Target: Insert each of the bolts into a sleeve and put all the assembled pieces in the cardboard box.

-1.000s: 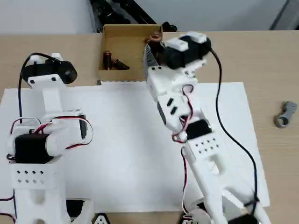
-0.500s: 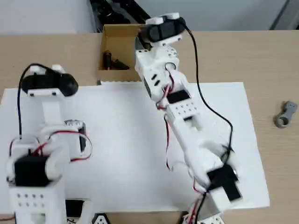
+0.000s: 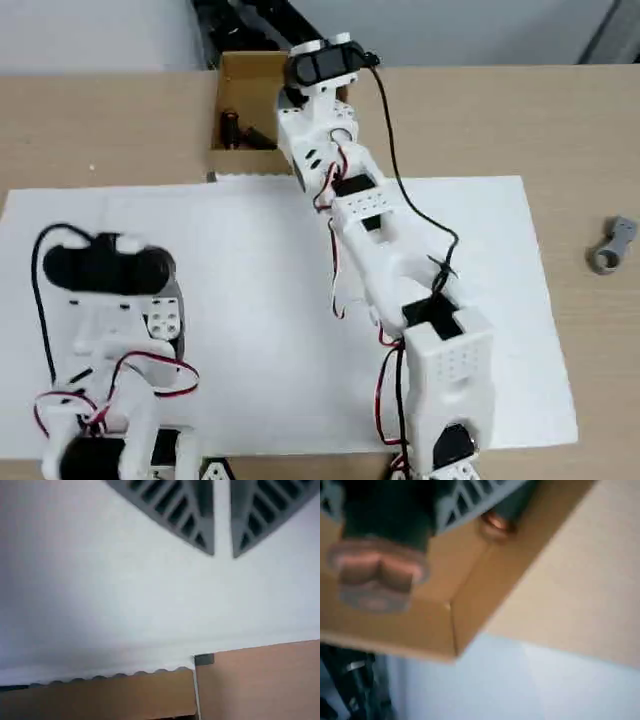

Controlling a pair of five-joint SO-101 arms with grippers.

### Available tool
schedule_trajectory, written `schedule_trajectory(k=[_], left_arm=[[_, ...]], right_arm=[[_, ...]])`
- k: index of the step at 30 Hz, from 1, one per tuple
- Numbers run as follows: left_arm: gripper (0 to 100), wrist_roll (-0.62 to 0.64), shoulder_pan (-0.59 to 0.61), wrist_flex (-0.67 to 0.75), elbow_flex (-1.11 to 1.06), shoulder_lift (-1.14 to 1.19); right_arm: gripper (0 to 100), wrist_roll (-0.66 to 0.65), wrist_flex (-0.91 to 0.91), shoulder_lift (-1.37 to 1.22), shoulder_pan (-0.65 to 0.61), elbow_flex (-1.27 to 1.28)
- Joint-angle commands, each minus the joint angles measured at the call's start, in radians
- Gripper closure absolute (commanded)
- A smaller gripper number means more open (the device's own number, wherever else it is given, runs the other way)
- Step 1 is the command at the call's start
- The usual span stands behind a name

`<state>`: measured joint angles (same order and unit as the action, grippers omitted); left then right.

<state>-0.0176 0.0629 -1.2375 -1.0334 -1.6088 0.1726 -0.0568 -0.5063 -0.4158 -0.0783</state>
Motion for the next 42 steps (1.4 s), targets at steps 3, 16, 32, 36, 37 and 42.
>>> schedule_trajectory(k=[3,16,32,36,37,42], left_arm=[[99,-0.006,0.005,0.032,-0.030,-0.044],[99,-0.006,0.005,0.025,-0.025,-0.044],[99,-0.005,0.005,0.028,-0.025,-0.046],[99,-0.005,0.005,0.031,-0.025,-0.049],[99,-0.005,0.005,0.031,-0.025,-0.049],[99,-0.009,0.005,0.032,-0.025,-0.051]], right_arm=[[99.5,0.008,-0.022,-0.002,0.012,-0.078],[91.1,0.006,-0.018,-0.065,0.007,-0.078],[77.5,0.006,0.110,0.076,0.013,-0.074],[77.5,0.006,0.246,0.191,0.013,-0.074],[77.5,0.006,0.283,0.219,0.012,-0.074],[88.2,0.012,0.472,0.369,0.012,-0.072]])
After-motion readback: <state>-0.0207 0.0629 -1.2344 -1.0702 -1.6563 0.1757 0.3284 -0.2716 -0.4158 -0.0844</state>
